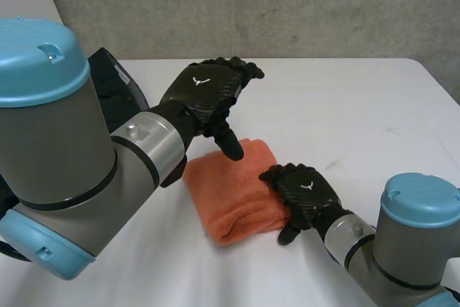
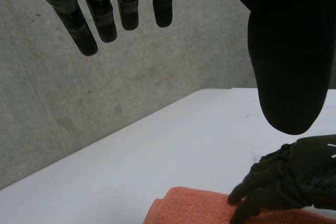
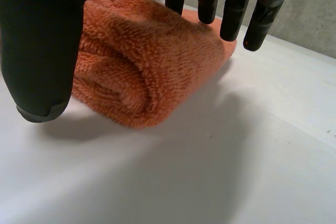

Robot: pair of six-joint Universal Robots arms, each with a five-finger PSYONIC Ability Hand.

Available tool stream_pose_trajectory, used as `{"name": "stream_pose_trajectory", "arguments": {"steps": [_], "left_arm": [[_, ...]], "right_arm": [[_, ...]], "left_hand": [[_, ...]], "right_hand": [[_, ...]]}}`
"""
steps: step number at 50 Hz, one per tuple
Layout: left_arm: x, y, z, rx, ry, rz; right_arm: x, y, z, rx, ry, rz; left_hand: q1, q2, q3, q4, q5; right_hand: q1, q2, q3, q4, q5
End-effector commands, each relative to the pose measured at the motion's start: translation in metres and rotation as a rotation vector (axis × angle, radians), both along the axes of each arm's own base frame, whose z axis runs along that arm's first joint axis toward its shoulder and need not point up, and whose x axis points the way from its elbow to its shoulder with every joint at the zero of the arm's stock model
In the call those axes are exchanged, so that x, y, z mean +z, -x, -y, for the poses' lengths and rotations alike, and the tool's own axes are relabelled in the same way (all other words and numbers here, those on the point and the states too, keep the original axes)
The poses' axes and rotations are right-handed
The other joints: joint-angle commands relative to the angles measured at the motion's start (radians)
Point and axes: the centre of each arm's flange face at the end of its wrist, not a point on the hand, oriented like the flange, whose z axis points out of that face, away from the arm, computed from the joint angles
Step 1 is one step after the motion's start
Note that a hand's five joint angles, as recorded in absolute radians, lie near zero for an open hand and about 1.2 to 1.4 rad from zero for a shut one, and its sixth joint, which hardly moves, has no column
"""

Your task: Fold the laundry.

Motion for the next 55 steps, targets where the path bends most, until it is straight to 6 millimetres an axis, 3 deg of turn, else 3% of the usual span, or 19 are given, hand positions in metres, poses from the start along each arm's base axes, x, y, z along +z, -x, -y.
{"name": "stream_pose_trajectory", "arguments": {"steps": [1, 9, 17, 43, 48, 49, 51, 55], "left_arm": [[-0.003, 0.001, 0.001, 0.000, -0.007, 0.006], [-0.005, 0.000, 0.002, 0.004, -0.010, 0.009], [-0.005, -0.001, 0.002, 0.006, -0.013, 0.006], [-0.012, -0.004, 0.004, 0.016, -0.031, 0.020], [-0.012, -0.004, 0.004, 0.014, -0.033, 0.021], [-0.013, -0.005, 0.004, 0.017, -0.034, 0.022], [-0.013, -0.005, 0.004, 0.017, -0.035, 0.023], [-0.013, -0.005, 0.004, 0.015, -0.034, 0.026]], "right_arm": [[0.001, -0.001, 0.005, -0.028, -0.015, 0.064], [0.004, 0.014, 0.020, -0.128, -0.095, 0.157], [0.005, 0.020, 0.018, -0.167, -0.142, 0.198], [-0.006, 0.008, 0.031, -0.167, -0.193, 0.244], [-0.012, 0.008, 0.032, -0.168, -0.207, 0.231], [-0.011, 0.007, 0.033, -0.166, -0.204, 0.227], [-0.010, 0.007, 0.035, -0.166, -0.197, 0.229], [0.000, 0.004, 0.045, -0.163, -0.162, 0.244]], "left_hand": [[-0.029, -0.013, -0.023, -0.012, -0.015], [-0.029, -0.013, -0.023, -0.012, -0.015], [-0.026, -0.010, -0.020, -0.009, -0.012], [-0.029, -0.013, -0.023, -0.012, -0.015], [-0.029, -0.013, -0.023, -0.012, -0.015], [-0.029, -0.013, -0.023, -0.012, -0.015], [-0.029, -0.013, -0.023, -0.012, -0.015], [-0.029, -0.013, -0.023, -0.012, -0.015]], "right_hand": [[0.159, 0.125, 0.126, 0.114, 0.115], [0.156, 0.122, 0.123, 0.111, 0.112], [0.150, 0.116, 0.117, 0.105, 0.106], [0.376, 0.342, 0.343, 0.331, 0.332], [0.663, 0.629, 0.630, 0.618, 0.619], [0.934, 0.900, 0.901, 0.889, 0.890], [1.191, 1.157, 1.158, 1.146, 1.147], [1.206, 1.172, 1.173, 1.161, 1.162]]}}
